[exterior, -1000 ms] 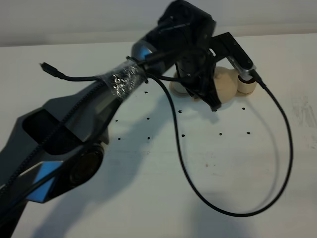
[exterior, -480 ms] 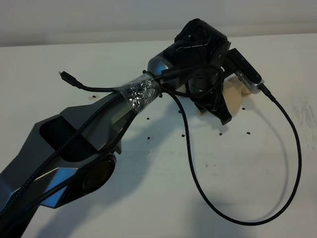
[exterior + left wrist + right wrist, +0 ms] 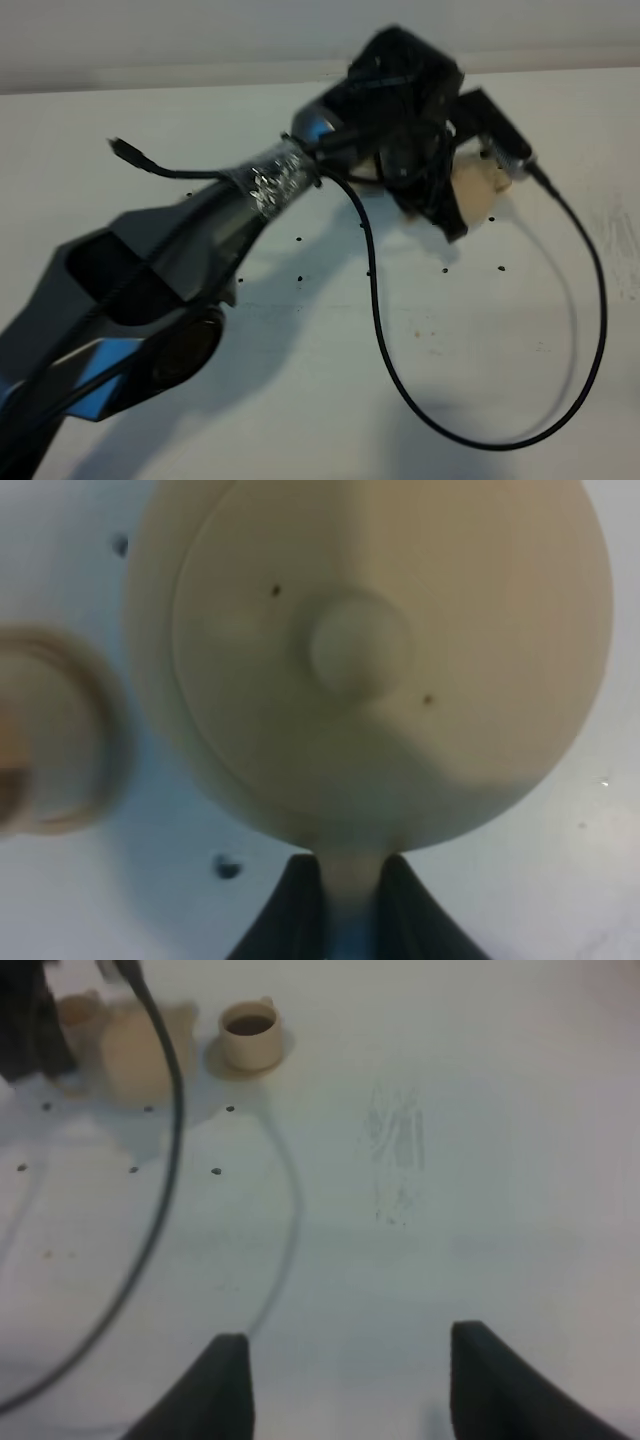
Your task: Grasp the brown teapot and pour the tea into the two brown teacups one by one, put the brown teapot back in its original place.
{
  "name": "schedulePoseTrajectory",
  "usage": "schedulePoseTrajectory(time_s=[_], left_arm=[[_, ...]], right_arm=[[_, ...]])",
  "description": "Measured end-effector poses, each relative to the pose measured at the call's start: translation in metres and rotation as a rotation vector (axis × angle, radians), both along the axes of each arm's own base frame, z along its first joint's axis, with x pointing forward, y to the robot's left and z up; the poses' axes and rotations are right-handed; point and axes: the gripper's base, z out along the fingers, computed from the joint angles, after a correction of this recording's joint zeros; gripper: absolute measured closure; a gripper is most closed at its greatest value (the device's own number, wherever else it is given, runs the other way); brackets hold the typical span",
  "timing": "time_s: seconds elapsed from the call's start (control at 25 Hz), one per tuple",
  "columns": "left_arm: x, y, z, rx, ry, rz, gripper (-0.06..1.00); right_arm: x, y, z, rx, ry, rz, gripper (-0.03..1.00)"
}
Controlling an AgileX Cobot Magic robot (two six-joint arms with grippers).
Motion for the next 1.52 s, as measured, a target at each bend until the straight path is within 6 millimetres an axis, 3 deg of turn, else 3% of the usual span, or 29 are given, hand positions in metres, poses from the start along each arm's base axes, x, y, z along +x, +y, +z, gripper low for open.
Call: schedulePoseTrajectory(time_s=[0.2,0.52,0.88,1.04,1.28,1.52], left_arm=[[0.001,0.013,0.048,-0.014,-0.113,0.000,0.86],[0.010,0.054,0.075,-0.001,-0.123,0.053,0.86],[0.020,0.138,0.062,0.135,-0.018,0.179,0.86],[0.031,0.161,0.049,0.197,0.001,0.187,0.86],[0.046,0.166,0.031,0.234,-0.033,0.078,0.86],[0.069,0.164,0.000,0.334,-0.162,-0.041,0.86]], right_arm=[[0.000,0.000,0.000,0.000,0.000,0.000,0.53],[0.000,0.000,0.000,0.000,0.000,0.000,0.53],[0.000,0.000,0.000,0.000,0.000,0.000,0.53],[0.000,0.000,0.000,0.000,0.000,0.000,0.53],[0.000,0.000,0.000,0.000,0.000,0.000,0.53],[0.000,0.000,0.000,0.000,0.000,0.000,0.53]])
